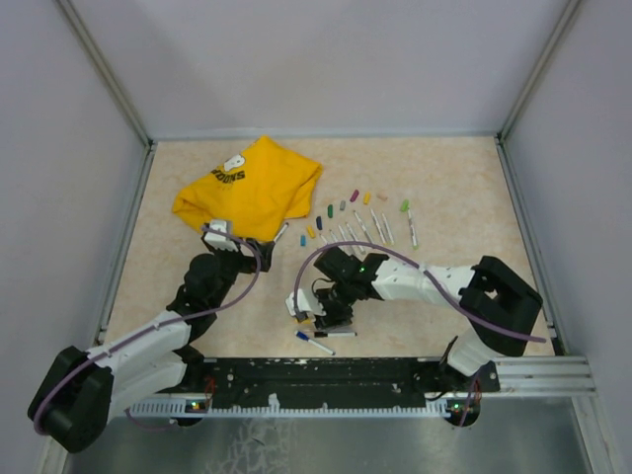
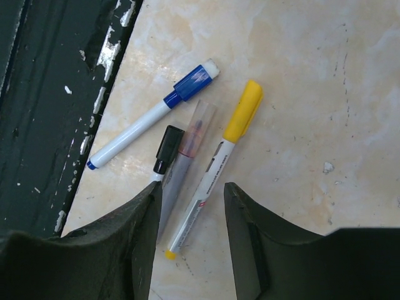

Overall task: Open the pen caps
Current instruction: Pick up the pen from the center of the board.

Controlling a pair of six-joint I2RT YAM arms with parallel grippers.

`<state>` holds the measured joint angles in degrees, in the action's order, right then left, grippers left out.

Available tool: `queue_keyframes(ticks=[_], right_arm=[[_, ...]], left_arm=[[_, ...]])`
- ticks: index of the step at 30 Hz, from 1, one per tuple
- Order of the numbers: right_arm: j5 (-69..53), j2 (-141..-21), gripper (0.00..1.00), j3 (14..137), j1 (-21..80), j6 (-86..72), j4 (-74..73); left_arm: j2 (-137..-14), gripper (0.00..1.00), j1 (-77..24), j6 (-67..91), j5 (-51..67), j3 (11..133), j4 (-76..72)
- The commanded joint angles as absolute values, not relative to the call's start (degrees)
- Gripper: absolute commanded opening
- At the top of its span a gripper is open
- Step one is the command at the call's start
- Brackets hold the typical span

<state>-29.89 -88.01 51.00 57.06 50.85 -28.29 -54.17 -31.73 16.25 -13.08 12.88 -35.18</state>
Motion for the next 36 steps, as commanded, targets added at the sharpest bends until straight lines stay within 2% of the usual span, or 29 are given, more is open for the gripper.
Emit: queue_keyframes(ticks=[1,13,36], right_arm=[[-26.8,-88.9,0.44,52.8,57.9,48.9,-25.5],[-25.3,-90.9,0.34,53.6,58.0,45.5,-24.1],[-20.0,-93.2,0.28,54.7,57.9,42.2,-22.5]], left_arm=[[-52.8,1.00,-31.4,16.6,-12.7,11.9,-37.3],[-52.3,1.00,-31.4,16.6,-12.8,11.4,-37.6],[-51.7,1.00,-31.4,16.7,-12.8,11.0,-37.9]])
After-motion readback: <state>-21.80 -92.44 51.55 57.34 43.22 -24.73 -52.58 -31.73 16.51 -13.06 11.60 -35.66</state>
